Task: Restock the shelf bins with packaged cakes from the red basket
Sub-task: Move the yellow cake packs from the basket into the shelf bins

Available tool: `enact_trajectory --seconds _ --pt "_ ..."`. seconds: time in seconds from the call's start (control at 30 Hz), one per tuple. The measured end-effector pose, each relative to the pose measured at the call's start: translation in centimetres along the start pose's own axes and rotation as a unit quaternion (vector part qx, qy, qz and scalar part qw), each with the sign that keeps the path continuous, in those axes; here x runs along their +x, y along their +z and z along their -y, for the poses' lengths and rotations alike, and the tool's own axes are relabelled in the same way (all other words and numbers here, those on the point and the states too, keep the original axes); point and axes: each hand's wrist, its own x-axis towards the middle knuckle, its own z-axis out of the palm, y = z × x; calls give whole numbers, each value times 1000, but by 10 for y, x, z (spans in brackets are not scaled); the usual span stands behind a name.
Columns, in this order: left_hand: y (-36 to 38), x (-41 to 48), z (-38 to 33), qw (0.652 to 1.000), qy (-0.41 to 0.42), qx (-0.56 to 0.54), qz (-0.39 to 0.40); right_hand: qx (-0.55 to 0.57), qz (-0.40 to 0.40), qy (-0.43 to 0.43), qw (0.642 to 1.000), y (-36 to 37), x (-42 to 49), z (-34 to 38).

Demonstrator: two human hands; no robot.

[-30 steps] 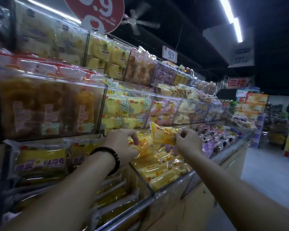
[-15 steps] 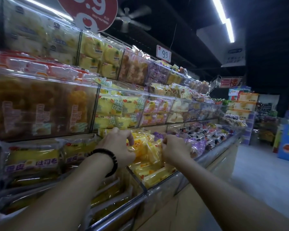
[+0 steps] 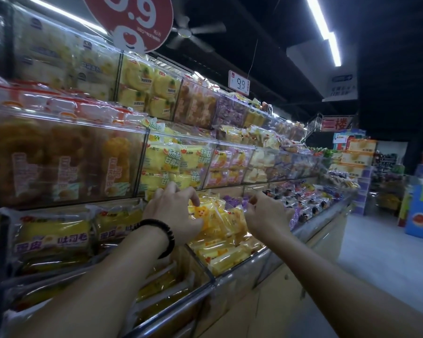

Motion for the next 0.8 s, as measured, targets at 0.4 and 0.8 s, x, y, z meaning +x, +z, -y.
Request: enact_trajectory --seconds 0.4,0.8 --pt "-14 -63 -76 968 237 -82 -15 217 30 -93 971 -74 -139 -48" --pt "132 -226 -69 911 57 -21 408 227 240 37 943 -14 -273 -146"
